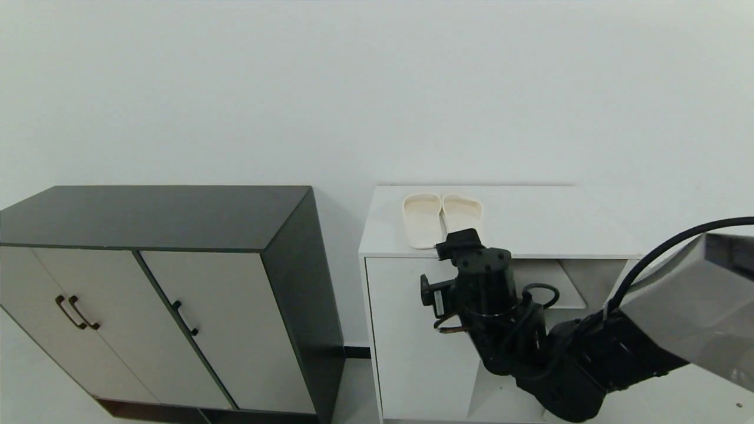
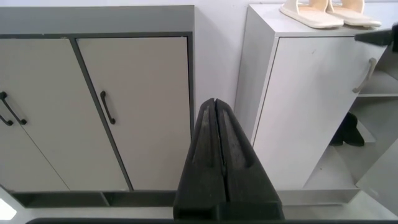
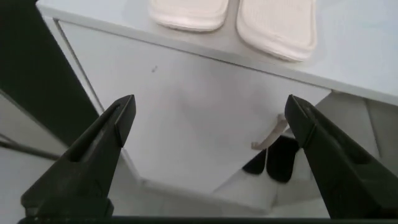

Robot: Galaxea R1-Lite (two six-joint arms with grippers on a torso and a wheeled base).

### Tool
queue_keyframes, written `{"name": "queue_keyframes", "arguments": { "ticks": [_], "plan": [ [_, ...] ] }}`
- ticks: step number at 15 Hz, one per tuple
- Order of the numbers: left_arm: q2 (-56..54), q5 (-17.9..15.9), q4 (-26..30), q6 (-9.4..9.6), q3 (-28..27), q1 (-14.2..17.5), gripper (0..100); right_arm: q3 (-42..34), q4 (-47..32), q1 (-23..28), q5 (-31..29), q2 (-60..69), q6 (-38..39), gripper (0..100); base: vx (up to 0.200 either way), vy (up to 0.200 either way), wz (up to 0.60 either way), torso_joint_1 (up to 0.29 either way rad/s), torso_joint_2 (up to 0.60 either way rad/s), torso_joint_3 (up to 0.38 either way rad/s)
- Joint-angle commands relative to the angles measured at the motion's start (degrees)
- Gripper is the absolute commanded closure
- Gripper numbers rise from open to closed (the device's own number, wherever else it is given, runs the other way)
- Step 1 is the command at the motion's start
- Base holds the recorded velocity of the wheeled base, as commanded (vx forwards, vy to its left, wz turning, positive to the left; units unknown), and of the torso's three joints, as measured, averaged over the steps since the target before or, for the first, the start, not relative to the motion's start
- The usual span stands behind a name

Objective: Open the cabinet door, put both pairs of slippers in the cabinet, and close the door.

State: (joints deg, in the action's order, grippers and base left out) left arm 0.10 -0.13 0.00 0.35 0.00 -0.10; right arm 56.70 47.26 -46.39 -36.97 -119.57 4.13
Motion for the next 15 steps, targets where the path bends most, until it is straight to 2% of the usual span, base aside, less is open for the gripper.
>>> {"name": "queue_keyframes", "arguments": {
  "ticks": [1, 4, 11, 13, 15],
  "plan": [
    [0.0, 0.0, -0.1, 0.0, 0.0, 0.0, 100, 10.0, -12.0, 0.0, -1.9, 5.7, 5.9, 0, 0.0, 0.0, 0.0, 0.0, 0.0, 0.0],
    [0.0, 0.0, 0.0, 0.0, 0.0, 0.0, 100, 12.0, -14.0, 0.3, -3.4, 4.8, 6.5, 0, 0.0, 0.0, 0.0, 0.0, 0.0, 0.0],
    [0.1, -0.1, 0.0, 0.09, 0.0, 0.0, 100, 11.7, -13.4, 1.9, -3.4, 2.2, 8.3, 0, 0.2, 0.0, 0.0, 0.006, 0.0, 0.0],
    [0.1, -0.1, 0.0, 0.0, 0.0, 0.0, 100, 11.0, -11.1, 2.6, -1.5, 1.3, 8.1, 0, 0.2, 0.0, 0.0, 0.005, 0.0, 0.002],
    [0.0, 0.0, -0.1, 0.0, 0.0, 0.0, 100, 10.6, -10.9, 3.6, 3.8, 1.1, 8.0, 0, 0.1, 0.0, 0.0, 0.004, 0.0, -0.001]
  ]
}}
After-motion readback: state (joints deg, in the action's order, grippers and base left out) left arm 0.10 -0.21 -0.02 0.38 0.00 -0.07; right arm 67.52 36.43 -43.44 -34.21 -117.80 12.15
